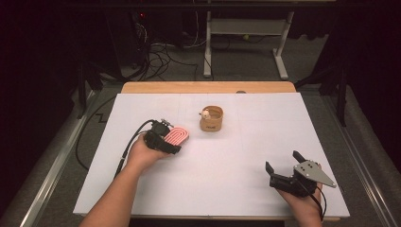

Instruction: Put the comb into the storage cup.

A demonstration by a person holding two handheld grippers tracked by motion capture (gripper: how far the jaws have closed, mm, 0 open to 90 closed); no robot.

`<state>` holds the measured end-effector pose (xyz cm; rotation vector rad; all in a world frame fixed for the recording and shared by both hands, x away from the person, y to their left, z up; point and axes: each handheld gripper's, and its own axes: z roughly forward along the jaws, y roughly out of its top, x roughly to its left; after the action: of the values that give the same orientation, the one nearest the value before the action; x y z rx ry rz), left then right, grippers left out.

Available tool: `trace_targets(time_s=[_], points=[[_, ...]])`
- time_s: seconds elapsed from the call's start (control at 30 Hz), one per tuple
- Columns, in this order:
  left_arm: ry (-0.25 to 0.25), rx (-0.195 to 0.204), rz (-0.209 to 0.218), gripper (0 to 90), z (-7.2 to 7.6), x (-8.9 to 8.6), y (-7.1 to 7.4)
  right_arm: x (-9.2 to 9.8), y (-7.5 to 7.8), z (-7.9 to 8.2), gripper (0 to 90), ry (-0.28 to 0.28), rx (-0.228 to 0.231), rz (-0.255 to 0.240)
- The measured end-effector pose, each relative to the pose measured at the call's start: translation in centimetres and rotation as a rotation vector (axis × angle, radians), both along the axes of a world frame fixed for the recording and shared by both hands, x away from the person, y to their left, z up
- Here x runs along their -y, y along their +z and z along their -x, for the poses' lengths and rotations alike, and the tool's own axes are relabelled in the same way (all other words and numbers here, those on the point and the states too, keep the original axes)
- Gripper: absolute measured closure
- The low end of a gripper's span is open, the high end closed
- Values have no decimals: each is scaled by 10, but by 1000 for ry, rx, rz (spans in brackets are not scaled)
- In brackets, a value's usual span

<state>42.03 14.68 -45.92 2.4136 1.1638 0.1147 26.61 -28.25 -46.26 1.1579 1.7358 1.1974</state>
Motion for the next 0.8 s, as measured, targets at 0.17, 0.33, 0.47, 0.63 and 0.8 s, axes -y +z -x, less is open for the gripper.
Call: trace_targets(time_s=[0.17, 0.33, 0.47, 0.63, 0.8], points=[[-1, 3, -2, 200, 1, 0, 1, 0, 0, 0, 11, 0, 1, -2], [-5, 12, 5, 200, 2, 0, 3, 1, 1, 1, 11, 0, 5, -1], [-7, 26, 10, 201, 4, -1, 5, 1, 1, 1, 11, -1, 3, -2], [-5, 57, 32, 201, 6, -2, 9, 0, 0, 1, 11, -2, 1, -3], [-15, 82, 51, 201, 10, -2, 14, 1, 0, 1, 11, -3, 0, -4]])
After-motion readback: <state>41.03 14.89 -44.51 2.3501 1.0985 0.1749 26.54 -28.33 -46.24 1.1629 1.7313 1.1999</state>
